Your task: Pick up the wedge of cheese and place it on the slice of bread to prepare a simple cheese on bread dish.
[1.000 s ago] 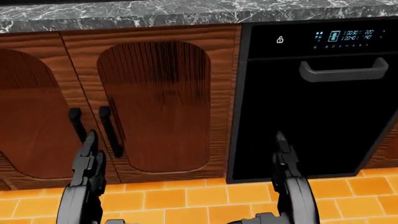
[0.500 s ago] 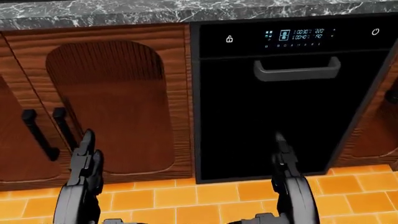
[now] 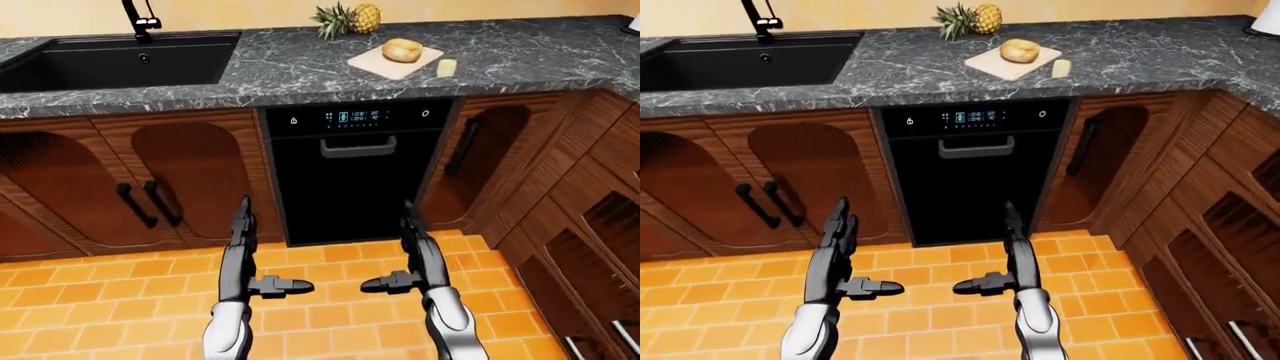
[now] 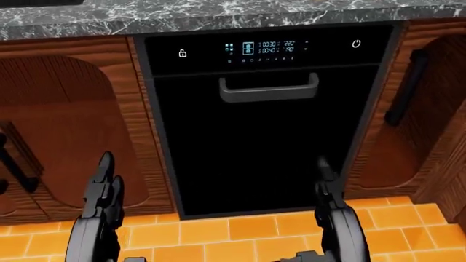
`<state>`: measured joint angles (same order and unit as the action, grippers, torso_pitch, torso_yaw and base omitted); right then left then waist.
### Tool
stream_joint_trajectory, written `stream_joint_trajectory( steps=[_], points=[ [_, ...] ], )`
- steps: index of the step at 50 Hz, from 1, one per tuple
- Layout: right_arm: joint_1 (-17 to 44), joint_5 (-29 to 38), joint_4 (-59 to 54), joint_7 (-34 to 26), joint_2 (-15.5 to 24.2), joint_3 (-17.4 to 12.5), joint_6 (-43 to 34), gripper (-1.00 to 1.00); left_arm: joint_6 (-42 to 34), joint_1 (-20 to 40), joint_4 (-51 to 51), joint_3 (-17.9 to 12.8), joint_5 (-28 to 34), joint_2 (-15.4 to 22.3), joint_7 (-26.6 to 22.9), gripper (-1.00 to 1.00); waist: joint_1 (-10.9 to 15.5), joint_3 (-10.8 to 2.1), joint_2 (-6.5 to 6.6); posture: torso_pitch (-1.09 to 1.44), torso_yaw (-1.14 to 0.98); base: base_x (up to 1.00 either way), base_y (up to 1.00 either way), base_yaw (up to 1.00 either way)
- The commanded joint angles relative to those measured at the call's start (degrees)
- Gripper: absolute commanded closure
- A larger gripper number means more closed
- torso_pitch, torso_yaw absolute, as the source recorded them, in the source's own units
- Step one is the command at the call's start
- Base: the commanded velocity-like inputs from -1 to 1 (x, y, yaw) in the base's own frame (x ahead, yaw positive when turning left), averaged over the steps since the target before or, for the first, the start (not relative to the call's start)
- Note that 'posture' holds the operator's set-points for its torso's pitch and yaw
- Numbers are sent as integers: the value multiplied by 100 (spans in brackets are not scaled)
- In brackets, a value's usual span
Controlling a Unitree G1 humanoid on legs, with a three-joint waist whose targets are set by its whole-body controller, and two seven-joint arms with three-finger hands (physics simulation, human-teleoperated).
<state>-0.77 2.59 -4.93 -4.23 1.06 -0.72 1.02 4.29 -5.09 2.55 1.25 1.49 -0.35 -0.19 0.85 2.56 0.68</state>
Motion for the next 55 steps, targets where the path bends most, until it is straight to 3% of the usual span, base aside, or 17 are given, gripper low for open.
stream_joint_trajectory(
  steps=[1,8,12,14,16,17,20,23,25,27,28,32,34,38,42,49,55],
  points=[
    [95,-18,242,4,5,-16,175,-100,146,71,195,13,-9,5,-3,-100,3,-81,-35,0,0,0,-48,0],
    [78,-16,270,-2,3,-7,151,-100,151,62,204,6,-17,9,-2,-100,7,-152,-131,0,0,0,-38,0],
    [73,-15,272,-3,2,-7,152,-100,170,75,169,1,-13,10,2,-100,-3,-106,6,0,0,0,-49,0],
    [75,-13,267,-3,2,-7,152,-100,170,68,179,2,-15,10,-2,-100,2,-123,178,0,0,0,-57,0],
    [76,-10,278,-3,0,-1,140,-100,171,76,170,-5,-17,12,-1,-100,68,-137,119,0,0,0,-58,0],
    [78,-11,272,-3,1,-4,145,-100,173,80,161,-8,-19,13,-2,-100,29,-122,225,0,0,0,-58,0],
    [83,-10,263,-2,1,-4,146,-100,186,90,133,-10,-18,12,-1,-100,45,-190,271,0,0,0,-59,0],
    [81,-12,278,-4,3,-7,134,-100,178,89,147,-13,-23,12,-2,-100,70,-85,108,0,0,0,-66,0],
    [90,-11,253,-6,3,-5,145,-100,179,84,153,-9,-18,11,-2,-100,51,-112,-101,0,0,0,-71,0],
    [95,-9,251,-8,3,-4,142,-100,169,88,161,-16,-27,13,-4,-100,-21,-268,-670,0,0,0,-71,0],
    [97,-10,247,-9,4,-5,141,-100,165,91,164,-19,-29,13,-4,-100,-44,-185,-357,0,0,0,-72,0],
    [72,-24,324,-43,7,1,130,-100,195,144,65,-34,-25,15,7,-100,-91,-136,-210,0,0,0,-48,0],
    [55,-21,360,-49,8,2,127,-100,192,168,31,-43,-32,16,8,-100,-123,-153,-328,0,0,0,0,0],
    [30,-37,522,-73,7,-2,7,-100,258,270,-93,-88,-84,51,-71,-100,-169,-135,-356,0,0,0,0,0],
    [363,-112,988,80,147,-272,-915,-100,190,706,-501,-197,-7,114,-54,-100,-207,-141,-357,0,0,0,0,0],
    [1350,-389,2040,-278,774,-995,-2782,-100,-1993,2265,313,-613,-367,453,-122,-100,-257,-221,-326,0,0,0,0,0],
    [2896,-406,2382,-403,1534,-1130,-4631,-100,-3482,3770,395,-972,-818,1000,37,-100,-238,-243,-333,0,0,0,0,0]
  ],
)
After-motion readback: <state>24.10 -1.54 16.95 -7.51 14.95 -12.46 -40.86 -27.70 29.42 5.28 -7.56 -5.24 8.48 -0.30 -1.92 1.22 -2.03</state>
